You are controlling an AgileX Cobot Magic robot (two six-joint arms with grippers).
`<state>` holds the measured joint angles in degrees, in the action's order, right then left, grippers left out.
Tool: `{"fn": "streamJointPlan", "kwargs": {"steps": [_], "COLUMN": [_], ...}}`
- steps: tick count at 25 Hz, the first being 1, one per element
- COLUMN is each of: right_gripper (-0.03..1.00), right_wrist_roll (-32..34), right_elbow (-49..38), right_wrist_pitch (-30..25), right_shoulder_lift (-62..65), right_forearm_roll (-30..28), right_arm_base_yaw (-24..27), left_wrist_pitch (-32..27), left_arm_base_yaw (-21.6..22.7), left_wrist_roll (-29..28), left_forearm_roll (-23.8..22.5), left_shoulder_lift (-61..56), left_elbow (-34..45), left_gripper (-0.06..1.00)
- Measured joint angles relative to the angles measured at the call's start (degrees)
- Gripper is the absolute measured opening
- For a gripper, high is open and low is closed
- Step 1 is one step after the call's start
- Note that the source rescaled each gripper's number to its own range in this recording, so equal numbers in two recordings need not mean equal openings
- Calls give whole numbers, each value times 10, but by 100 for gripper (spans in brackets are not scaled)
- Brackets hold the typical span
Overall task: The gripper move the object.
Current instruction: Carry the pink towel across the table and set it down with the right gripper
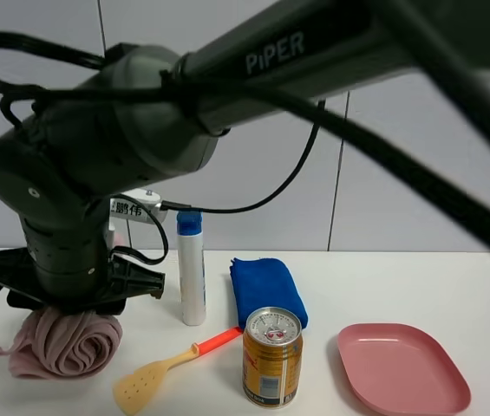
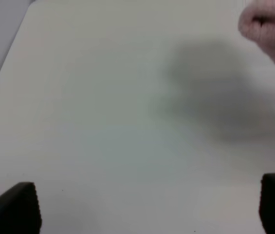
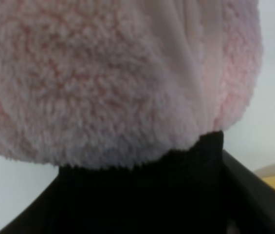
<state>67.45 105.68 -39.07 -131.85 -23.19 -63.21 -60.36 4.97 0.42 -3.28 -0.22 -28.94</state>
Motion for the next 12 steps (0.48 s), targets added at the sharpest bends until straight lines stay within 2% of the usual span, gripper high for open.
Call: {"fn": "streamJointPlan", "kwargs": {"steps": [12], "right_gripper": [0], "right_wrist_roll": [45], "right_elbow": [0], "right_wrist_pitch": [59], "right_shoulder_lift": [-35], "right_forearm_roll": [16], "right_arm_base_yaw": [18], "left_wrist_pitch": [0], "left_arm_base_yaw": [0], "left_wrist_roll": [0], "left_forearm_roll": [0], "left_shoulder_lift": [0], "left_elbow": [0], "left_gripper": [100]}}
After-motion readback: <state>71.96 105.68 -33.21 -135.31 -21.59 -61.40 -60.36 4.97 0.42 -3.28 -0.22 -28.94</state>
